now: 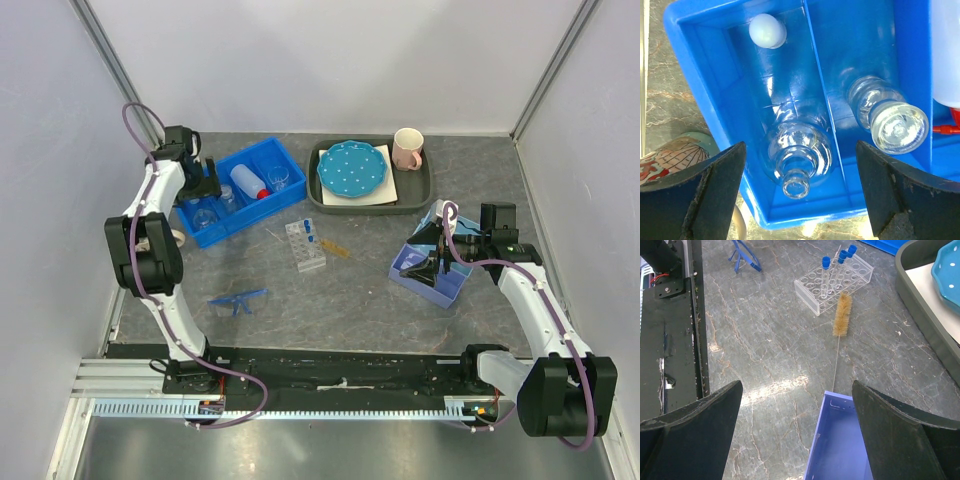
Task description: Organize the chemistry lab equipment
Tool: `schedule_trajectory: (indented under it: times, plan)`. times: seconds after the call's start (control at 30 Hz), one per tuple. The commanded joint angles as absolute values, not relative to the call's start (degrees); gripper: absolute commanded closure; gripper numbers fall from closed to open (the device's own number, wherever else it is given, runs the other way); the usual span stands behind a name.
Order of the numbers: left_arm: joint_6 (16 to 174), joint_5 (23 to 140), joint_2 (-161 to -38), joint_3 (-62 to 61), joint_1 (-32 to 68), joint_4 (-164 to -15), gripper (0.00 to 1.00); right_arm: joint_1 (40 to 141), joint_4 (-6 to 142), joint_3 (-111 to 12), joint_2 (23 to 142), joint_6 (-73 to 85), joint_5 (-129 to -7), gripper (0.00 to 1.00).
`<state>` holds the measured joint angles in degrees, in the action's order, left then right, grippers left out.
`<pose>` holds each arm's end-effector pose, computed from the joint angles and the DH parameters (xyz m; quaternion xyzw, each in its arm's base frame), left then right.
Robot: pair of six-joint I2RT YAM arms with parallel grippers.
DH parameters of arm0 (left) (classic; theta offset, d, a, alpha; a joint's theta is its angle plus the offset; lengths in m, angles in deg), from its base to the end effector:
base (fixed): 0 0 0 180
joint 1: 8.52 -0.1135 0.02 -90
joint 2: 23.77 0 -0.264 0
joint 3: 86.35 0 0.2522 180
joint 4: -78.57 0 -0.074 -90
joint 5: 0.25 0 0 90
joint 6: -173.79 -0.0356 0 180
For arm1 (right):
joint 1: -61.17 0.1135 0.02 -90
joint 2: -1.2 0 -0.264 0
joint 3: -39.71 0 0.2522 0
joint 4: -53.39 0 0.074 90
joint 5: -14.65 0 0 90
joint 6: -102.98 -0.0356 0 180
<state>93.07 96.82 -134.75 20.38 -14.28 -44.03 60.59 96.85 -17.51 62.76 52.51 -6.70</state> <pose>0.4154 0.0463 0.2451 -0.1416 0.9574 0.0522 0.2461 0.2045 0.0311 0.2621 -0.4483 0.6587 0.3922 0.4597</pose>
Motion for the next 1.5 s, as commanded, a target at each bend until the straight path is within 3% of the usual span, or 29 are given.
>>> schedule_trajectory:
  times: [0.0,0.47,1.03,1.37,1.47]
  plan:
    - [92.7,95.5,-129.7,22.4,-14.4,-44.3,0.04,60.7,96.7,-19.2,62.7,54.7,-5.3,0.02]
    - [94.7,90.5,-114.9,16.1,-14.5,-48.5,0.05,60.8,97.0,-19.3,62.4,55.3,-5.6,0.02]
    - [98.9,68.5,-81.3,-16.7,-14.5,-61.2,0.04,60.8,97.7,-19.2,60.9,58.0,-8.8,0.02]
    - [98.7,66.6,-68.4,-31.4,-14.4,-61.2,0.05,60.8,98.3,-19.9,62.6,59.1,-10.5,0.02]
    - [99.0,65.8,-67.5,-31.4,-14.5,-61.0,0.05,63.4,104.9,-23.5,64.4,63.2,-14.4,0.02]
